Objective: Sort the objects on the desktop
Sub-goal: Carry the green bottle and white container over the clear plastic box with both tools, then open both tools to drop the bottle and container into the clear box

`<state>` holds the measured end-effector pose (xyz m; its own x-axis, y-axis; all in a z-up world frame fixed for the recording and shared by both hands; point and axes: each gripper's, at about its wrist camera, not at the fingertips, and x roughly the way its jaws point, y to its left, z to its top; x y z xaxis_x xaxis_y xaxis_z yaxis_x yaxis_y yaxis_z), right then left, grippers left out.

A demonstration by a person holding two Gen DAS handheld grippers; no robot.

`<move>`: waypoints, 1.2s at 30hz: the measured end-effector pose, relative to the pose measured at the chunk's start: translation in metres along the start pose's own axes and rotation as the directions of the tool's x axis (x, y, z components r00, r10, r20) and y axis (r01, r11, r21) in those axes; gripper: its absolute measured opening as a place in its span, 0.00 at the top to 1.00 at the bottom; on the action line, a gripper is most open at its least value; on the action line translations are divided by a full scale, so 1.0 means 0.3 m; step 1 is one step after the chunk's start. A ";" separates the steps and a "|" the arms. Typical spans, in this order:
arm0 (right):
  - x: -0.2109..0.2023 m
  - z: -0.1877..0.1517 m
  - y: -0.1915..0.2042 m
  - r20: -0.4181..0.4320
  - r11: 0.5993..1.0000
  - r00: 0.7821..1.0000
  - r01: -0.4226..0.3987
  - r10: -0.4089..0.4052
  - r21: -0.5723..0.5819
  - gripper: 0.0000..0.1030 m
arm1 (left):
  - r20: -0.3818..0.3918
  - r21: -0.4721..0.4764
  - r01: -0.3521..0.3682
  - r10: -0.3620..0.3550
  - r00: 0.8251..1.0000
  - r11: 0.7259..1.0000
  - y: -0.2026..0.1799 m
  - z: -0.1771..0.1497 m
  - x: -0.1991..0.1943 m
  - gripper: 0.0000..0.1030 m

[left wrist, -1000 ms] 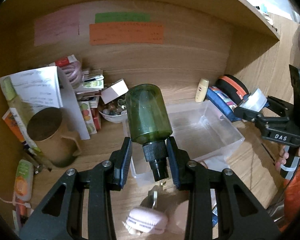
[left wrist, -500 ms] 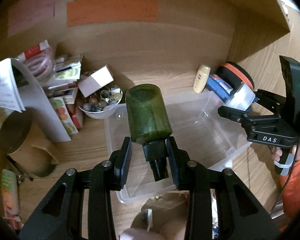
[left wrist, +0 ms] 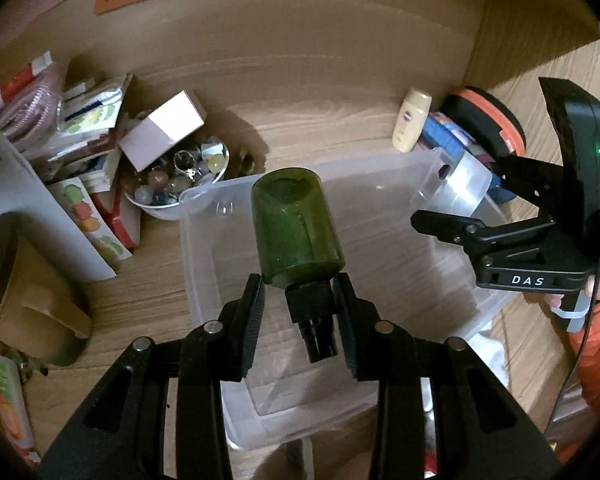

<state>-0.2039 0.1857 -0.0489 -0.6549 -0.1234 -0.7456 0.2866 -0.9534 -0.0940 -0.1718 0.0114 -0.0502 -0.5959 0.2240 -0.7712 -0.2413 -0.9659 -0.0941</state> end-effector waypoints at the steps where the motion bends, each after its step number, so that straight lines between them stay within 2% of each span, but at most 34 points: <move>1: 0.011 0.003 -0.002 -0.008 1.000 1.000 -0.002 0.002 -0.007 0.40 | -0.008 0.001 0.002 -0.002 1.000 1.000 0.006 0.000 0.003 0.66; 8: 0.056 0.014 0.011 -0.084 0.998 0.996 -0.019 0.014 -0.062 0.40 | -0.061 0.036 -0.003 0.006 0.998 0.999 -0.010 0.013 0.060 0.66; 14: 0.097 0.012 0.024 -0.169 0.995 0.985 -0.038 0.022 -0.091 0.40 | -0.108 0.026 0.005 -0.002 0.994 1.000 -0.011 0.016 0.092 0.66; 22: 0.130 0.009 0.041 -0.247 0.991 0.969 -0.034 0.002 -0.127 0.40 | -0.129 0.064 -0.026 0.034 0.991 0.998 -0.043 0.026 0.095 0.66; 33: 0.148 0.017 0.051 -0.294 0.989 0.955 -0.007 -0.037 -0.146 0.39 | -0.141 0.092 -0.043 0.056 0.988 0.995 -0.054 0.031 0.112 0.66; 36: 0.146 0.013 0.048 -0.295 0.990 0.954 0.005 -0.047 -0.143 0.38 | -0.141 0.091 -0.036 0.048 0.989 0.995 -0.048 0.029 0.112 0.63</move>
<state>-0.2312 0.1654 -0.0803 -0.4326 0.0084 -0.9016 0.3807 -0.9047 -0.1911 -0.1950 0.0339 -0.0694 -0.4932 0.1567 -0.8557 -0.2883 -0.9575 -0.0091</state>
